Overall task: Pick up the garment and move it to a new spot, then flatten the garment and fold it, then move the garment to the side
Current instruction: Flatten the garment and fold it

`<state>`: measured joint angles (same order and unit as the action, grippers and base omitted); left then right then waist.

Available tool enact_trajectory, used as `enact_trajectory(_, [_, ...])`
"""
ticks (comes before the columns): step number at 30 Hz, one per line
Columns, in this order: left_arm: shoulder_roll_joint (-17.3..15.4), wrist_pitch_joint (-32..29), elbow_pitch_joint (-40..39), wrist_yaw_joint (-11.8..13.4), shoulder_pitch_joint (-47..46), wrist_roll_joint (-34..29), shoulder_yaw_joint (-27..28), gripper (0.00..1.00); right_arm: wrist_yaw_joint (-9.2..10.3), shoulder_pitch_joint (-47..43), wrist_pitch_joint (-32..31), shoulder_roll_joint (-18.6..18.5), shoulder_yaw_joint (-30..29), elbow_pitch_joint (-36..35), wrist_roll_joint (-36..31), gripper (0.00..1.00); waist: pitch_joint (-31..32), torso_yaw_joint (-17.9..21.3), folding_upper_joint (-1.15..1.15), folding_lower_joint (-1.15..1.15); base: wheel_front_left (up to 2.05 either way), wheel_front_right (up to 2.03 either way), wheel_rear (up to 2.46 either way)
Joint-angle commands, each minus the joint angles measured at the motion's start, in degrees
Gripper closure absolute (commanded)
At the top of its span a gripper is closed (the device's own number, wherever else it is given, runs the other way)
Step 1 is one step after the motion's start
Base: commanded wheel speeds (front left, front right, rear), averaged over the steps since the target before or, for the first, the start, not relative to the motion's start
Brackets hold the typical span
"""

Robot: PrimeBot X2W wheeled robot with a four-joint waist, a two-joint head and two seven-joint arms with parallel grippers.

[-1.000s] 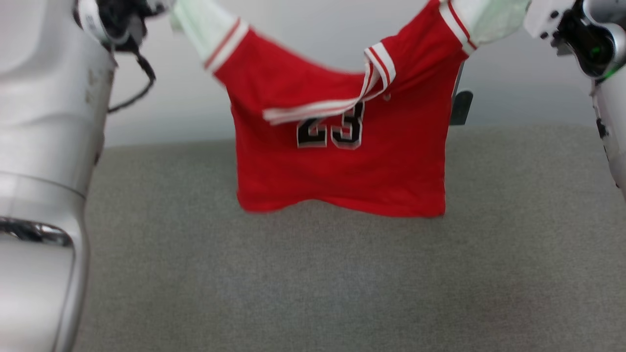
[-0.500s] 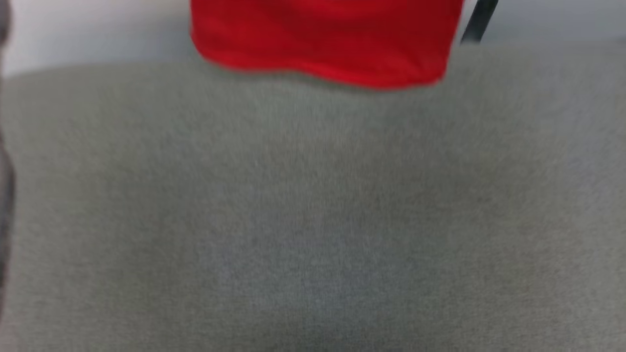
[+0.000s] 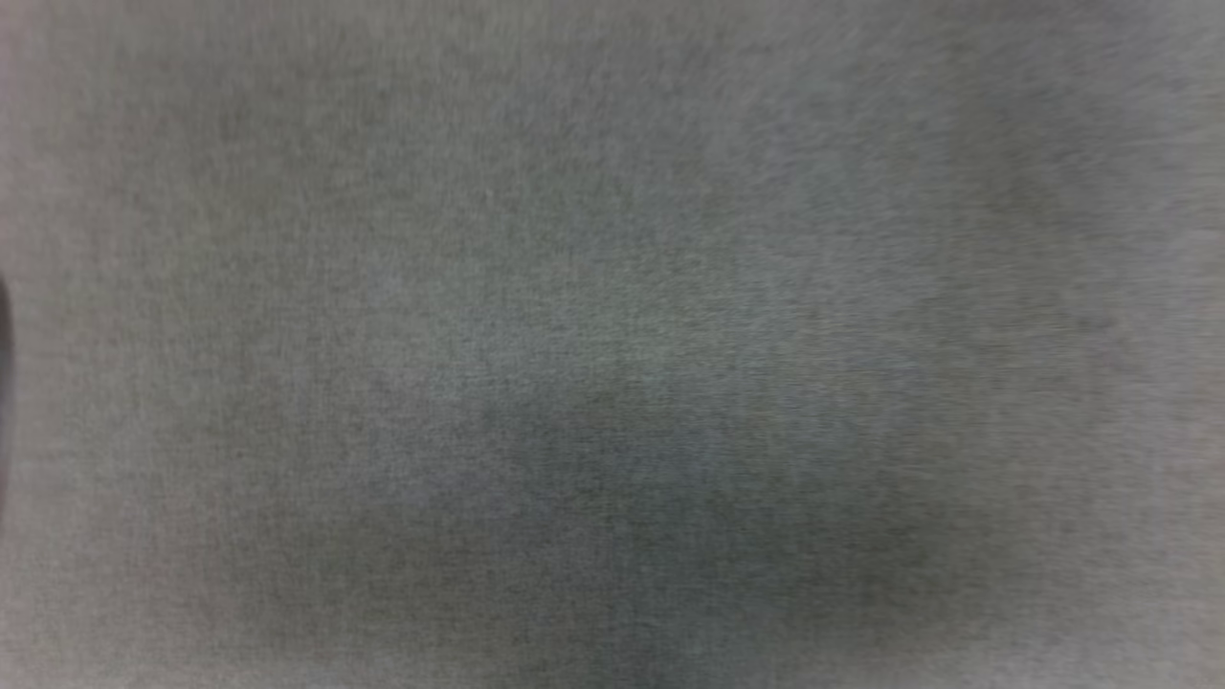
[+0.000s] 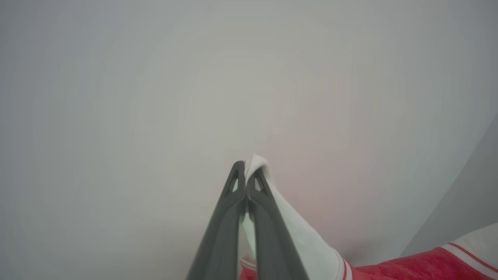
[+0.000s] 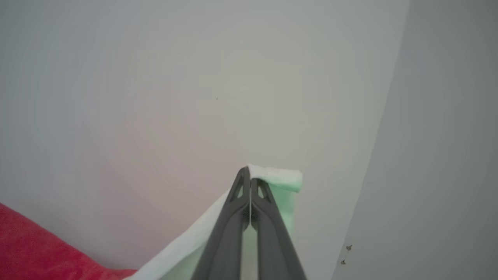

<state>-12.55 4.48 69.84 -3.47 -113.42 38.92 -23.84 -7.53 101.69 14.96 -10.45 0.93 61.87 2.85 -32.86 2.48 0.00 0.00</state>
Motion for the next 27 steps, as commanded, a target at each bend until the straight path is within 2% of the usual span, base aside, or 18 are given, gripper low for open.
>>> enact_trajectory(1, [0.15, -0.43, 0.54, -0.23, 0.89, 0.0, -0.11, 1.0, 0.05, -0.95, 0.24, 0.82, -0.51, -0.37, -0.73, 1.0, -5.12, -2.99, 0.0, 0.0, 0.0, 0.0, 0.0])
enact_trajectory(7, [0.37, -3.29, 2.78, -1.24, 5.51, 1.7, 0.18, 1.0, 0.05, -4.9, 0.26, 4.22, -1.21, 3.11, -1.86, 1.0, -0.74, -2.92, 0.0, 0.0, 0.0, 0.0, 0.0])
enact_trajectory(12, [-0.53, -8.93, 3.85, -1.07, 11.79, 0.66, -2.05, 1.0, 0.05, -8.83, 0.18, 5.96, 2.36, 8.06, 2.1, 1.0, 5.31, -2.54, 0.0, 0.0, 0.0, 0.0, 0.0])
enact_trajectory(16, [-0.49, -13.47, 3.91, -1.43, 16.36, 1.41, -2.39, 1.0, 0.05, -11.57, -2.47, 6.44, 5.6, 9.52, 6.95, 1.0, 9.81, -2.93, 0.0, 0.0, 0.0, 0.0, 0.0])
enact_trajectory(21, [-1.05, -17.41, 3.96, -1.52, 22.4, 3.2, -1.75, 1.0, 0.05, -16.9, -6.43, 5.02, 11.2, 8.54, 13.77, 1.0, 15.03, -3.4, 0.0, 0.0, 0.0, 0.0, 0.0])
enact_trajectory(27, [-1.0, -20.23, 4.14, -2.29, 29.23, 3.88, -2.36, 1.0, 0.05, -25.98, -13.79, 0.75, 21.25, 1.36, 23.15, 1.0, 19.28, -4.75, 0.0, 0.0, 0.0, 0.0, 0.0])
